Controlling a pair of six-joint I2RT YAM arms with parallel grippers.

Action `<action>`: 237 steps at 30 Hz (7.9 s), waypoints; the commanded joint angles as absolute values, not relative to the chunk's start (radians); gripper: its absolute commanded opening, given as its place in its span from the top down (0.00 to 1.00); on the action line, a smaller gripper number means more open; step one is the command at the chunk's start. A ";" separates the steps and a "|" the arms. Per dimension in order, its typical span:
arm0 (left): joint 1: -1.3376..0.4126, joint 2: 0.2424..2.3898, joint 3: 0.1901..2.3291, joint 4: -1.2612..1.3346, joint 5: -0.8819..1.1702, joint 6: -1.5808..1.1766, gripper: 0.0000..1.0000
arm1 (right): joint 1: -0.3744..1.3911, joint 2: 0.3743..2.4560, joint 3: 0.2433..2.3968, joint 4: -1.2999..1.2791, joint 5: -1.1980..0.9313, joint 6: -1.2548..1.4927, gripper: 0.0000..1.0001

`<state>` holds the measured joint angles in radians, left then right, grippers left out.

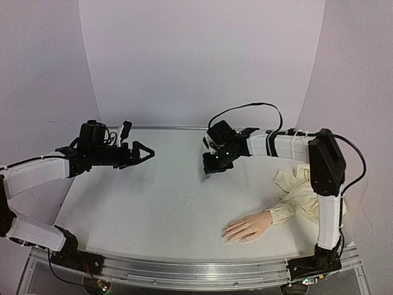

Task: Paint the nails

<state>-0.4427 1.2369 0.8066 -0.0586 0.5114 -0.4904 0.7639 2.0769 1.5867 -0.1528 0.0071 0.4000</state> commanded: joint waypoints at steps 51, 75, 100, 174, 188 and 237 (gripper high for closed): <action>-0.853 1.558 0.939 0.222 0.207 -0.150 0.61 | 0.904 1.839 1.610 -0.121 -0.177 0.788 1.00; -0.854 1.572 0.955 0.222 0.213 -0.149 0.90 | 0.904 1.841 1.614 -0.121 -0.174 0.787 1.00; -0.854 1.593 0.922 0.212 0.211 -0.135 0.54 | 0.904 1.837 1.621 -0.121 -0.156 0.781 1.00; -0.917 1.199 0.789 0.316 -0.124 0.058 1.00 | 0.974 1.762 1.584 0.237 -0.129 0.723 0.42; -0.919 1.192 0.785 0.315 -0.105 0.019 1.00 | 1.007 1.851 1.691 0.170 -0.083 0.670 0.72; -0.899 1.141 0.763 0.370 -0.031 0.070 1.00 | 1.039 1.639 1.518 0.201 -0.011 0.594 0.39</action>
